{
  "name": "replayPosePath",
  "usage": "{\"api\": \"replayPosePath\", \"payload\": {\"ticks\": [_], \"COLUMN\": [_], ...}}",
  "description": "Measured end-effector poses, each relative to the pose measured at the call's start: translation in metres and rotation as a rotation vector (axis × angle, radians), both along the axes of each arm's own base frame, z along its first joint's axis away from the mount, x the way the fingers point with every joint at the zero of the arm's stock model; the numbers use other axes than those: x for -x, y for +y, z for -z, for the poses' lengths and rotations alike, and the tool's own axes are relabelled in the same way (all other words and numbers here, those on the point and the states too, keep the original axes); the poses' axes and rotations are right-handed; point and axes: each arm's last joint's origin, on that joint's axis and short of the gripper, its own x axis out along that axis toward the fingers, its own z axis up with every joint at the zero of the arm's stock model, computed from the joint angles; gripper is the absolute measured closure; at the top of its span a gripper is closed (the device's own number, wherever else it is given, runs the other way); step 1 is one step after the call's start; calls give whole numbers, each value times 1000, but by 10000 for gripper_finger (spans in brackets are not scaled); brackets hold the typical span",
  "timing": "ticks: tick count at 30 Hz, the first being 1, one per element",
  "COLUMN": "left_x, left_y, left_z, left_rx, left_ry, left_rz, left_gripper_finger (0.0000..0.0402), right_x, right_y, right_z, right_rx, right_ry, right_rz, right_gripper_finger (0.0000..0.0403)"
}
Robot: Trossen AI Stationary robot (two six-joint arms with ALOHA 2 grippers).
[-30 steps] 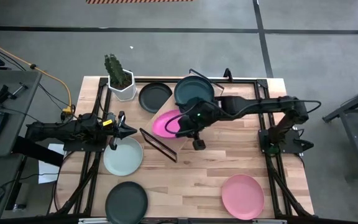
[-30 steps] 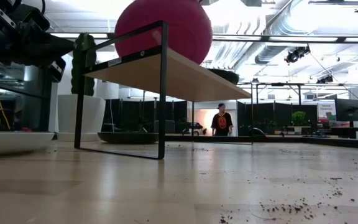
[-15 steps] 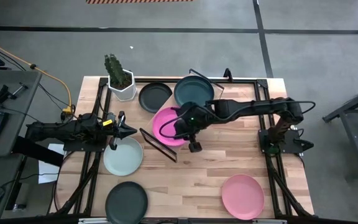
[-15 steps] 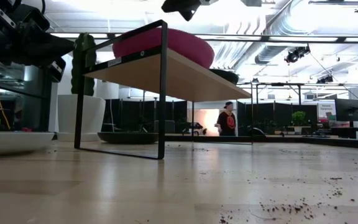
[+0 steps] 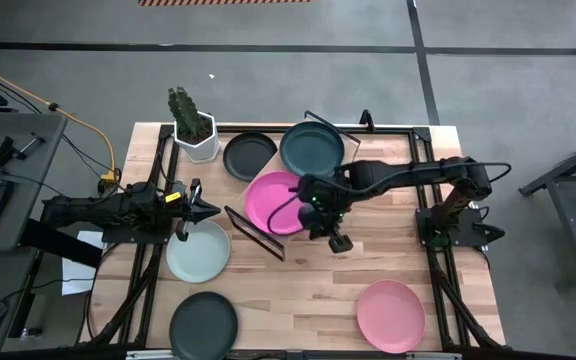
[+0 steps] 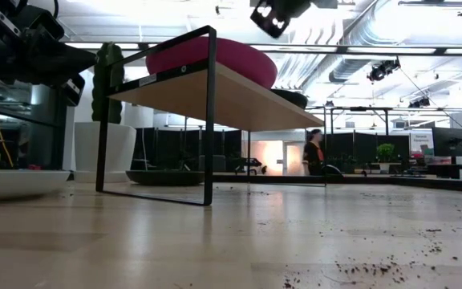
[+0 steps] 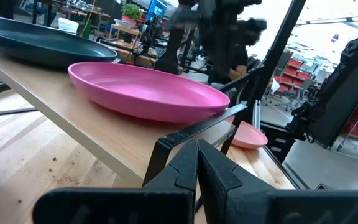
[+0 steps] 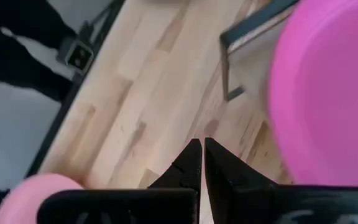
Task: Place and stack plates onto a shelf
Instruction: Put the pink plate on the shelf
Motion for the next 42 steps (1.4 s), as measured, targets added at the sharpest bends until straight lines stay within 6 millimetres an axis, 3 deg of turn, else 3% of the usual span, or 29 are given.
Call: {"api": "replayPosePath", "payload": {"ticks": [11, 42], "left_x": [0, 0], "left_y": [0, 0], "left_z": [0, 0], "left_rx": [0, 0], "left_ry": [0, 0], "left_rz": [0, 0], "left_gripper_finger": [402, 401], "right_x": [-10, -18], "right_y": [3, -2], "right_z": [24, 18], "right_rx": [112, 211], "right_ry": [-87, -200], "right_rz": [35, 108], "right_gripper_finger": [403, 403]}}
